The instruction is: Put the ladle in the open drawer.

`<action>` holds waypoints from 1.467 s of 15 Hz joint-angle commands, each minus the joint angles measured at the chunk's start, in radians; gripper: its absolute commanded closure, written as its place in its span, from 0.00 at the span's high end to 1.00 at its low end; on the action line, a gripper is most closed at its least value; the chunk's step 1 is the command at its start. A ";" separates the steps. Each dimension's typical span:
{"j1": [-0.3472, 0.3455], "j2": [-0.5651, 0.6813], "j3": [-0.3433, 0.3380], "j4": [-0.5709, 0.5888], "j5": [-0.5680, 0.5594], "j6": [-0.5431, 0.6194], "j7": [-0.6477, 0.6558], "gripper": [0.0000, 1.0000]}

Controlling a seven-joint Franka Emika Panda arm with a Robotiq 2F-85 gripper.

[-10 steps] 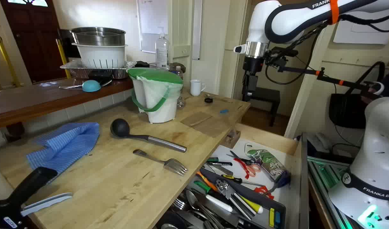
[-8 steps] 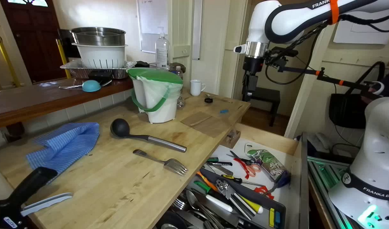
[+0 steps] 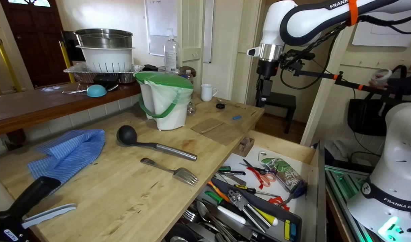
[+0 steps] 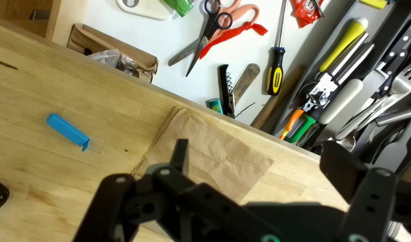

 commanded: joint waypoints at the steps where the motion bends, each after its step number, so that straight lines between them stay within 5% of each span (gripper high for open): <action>1: -0.021 0.002 0.020 0.001 0.007 -0.002 -0.006 1.00; 7: 0.009 0.075 0.108 0.039 0.023 0.086 0.173 1.00; 12: 0.011 0.227 0.302 0.155 -0.172 0.308 0.575 1.00; 17: 0.067 0.415 0.378 0.353 -0.431 0.259 0.863 1.00; 19: 0.088 0.491 0.360 0.422 -0.427 0.250 0.806 1.00; 20: 0.082 0.520 0.363 0.446 -0.306 0.265 0.651 1.00; 21: 0.100 0.443 0.349 0.360 -0.377 0.293 0.773 1.00; 22: 0.101 0.475 0.347 0.389 -0.345 0.293 0.720 1.00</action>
